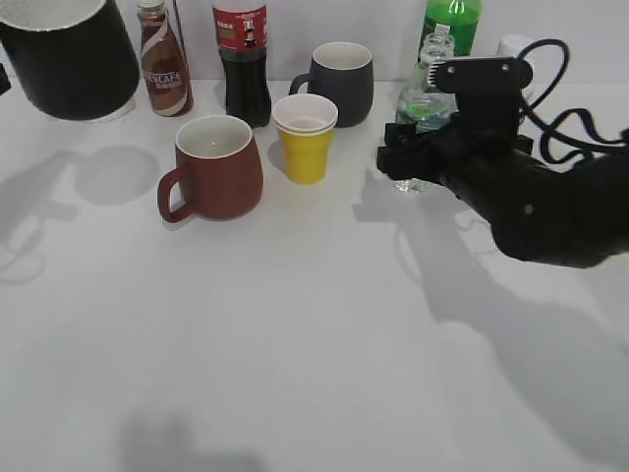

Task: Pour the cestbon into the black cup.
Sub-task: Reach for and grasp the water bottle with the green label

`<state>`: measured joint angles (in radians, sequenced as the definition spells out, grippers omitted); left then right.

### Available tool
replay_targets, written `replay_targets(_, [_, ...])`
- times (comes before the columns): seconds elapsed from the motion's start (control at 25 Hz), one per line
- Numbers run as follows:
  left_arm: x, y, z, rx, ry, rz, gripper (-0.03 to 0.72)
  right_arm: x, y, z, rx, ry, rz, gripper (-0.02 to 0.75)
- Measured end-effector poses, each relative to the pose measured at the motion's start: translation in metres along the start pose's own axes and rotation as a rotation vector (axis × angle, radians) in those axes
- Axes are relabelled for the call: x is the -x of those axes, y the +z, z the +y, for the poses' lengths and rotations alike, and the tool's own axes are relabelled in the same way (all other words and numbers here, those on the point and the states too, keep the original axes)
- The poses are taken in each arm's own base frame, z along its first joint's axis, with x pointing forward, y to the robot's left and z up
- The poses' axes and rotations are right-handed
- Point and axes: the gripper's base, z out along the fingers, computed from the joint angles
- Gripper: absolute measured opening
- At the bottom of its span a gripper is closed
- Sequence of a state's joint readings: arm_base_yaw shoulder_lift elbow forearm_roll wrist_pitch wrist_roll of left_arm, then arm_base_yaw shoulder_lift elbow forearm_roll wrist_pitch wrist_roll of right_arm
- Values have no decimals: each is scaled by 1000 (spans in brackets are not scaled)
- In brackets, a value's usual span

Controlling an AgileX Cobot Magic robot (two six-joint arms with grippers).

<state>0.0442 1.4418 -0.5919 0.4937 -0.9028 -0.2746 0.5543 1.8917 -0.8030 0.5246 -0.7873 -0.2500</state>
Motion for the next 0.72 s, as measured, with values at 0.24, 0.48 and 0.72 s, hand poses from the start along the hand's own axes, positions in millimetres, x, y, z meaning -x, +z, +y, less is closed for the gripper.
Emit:
replay_targets(0.24, [0, 0, -1, -13, 11, 5, 46, -10, 35, -6, -54, 32, 20, 587])
replay_targets(0.48, [-3, 0, -5, -60, -4, 34, 46, -10, 42, -7, -46, 30, 37, 466])
replay_targets(0.72, [-9, 0, -23, -193, -66, 110, 46, 25, 13, 17, 194, -245, 134, 466])
